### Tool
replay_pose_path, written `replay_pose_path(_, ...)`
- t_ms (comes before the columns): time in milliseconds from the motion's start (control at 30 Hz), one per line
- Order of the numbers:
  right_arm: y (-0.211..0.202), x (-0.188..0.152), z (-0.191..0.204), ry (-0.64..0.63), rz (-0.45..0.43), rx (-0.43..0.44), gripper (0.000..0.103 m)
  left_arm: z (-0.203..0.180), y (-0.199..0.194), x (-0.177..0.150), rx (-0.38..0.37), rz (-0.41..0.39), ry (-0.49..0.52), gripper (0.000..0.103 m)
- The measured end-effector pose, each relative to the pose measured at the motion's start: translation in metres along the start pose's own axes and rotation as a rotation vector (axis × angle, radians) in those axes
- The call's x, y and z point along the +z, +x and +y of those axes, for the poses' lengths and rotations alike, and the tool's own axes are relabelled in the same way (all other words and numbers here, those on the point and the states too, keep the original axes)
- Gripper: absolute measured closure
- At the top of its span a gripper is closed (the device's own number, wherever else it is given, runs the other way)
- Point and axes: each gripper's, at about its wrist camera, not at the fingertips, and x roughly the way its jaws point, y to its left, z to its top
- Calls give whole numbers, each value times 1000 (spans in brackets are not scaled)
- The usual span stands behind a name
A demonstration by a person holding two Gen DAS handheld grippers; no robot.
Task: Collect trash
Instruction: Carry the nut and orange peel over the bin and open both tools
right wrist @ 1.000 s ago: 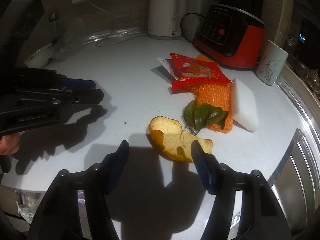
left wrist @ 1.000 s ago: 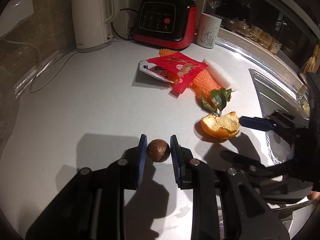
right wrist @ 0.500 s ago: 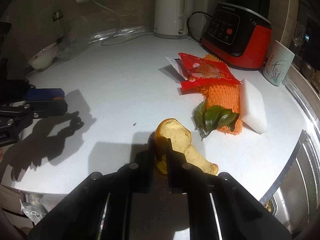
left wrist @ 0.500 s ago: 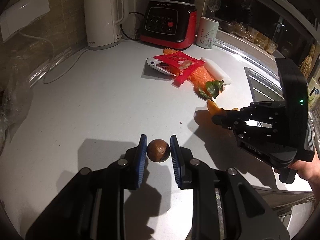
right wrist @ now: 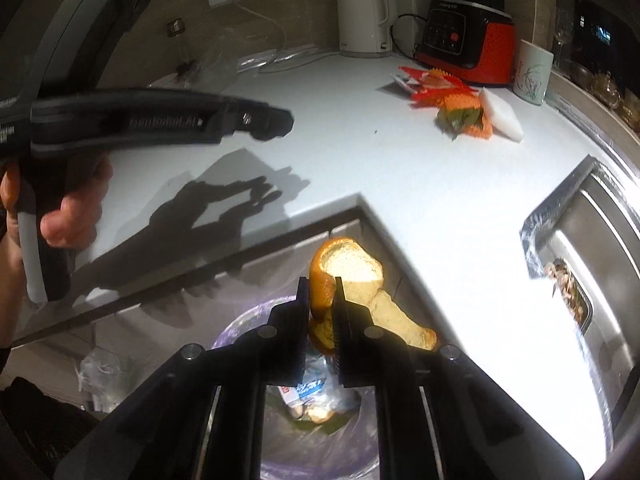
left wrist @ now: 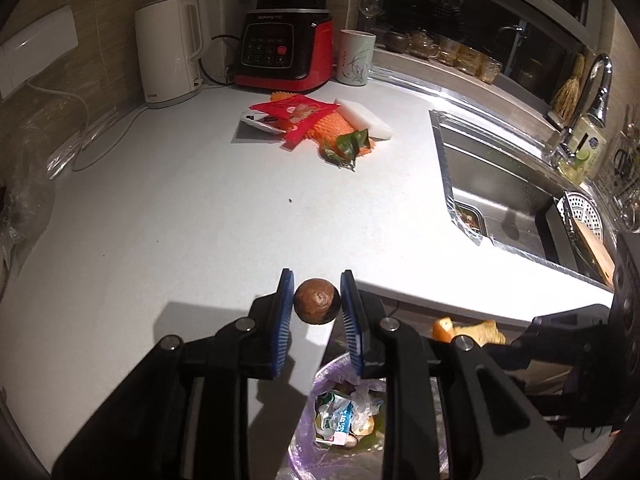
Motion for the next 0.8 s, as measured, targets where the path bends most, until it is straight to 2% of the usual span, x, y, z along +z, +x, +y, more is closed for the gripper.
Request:
replay_pose_path(267,40,-64,20,59,110,5,89,-25,-17,-25,-22,10,50,79)
replay_pose_path(300,48,-70,22,60,140,2,81,-27,-18,-28,-23,11,54,79)
replay_pose_path(333,54,-74,22,63,167,-5,56,-29,-20,-30,-25,13,58,79)
replay_pose_path(400,59,-80,24,66,186,-57,35,-32,-22,-33,-25,14,63,79)
replay_pose_path(467,55,-81,22,84,182,-70,32,-34,-25,-36,-23,14,69,79)
replay_pose_path(533,44,-80,18,119,156,-84,23,-37,-27,-39,-23,15,73,79)
replay_pose_path(600,30,-75,7,152,121,-107,20,-39,-29,-42,-25,18,78,79)
replay_pose_path(800,-16,-66,-17,262,22,-154,17,-57,-27,-65,-56,46,110,79)
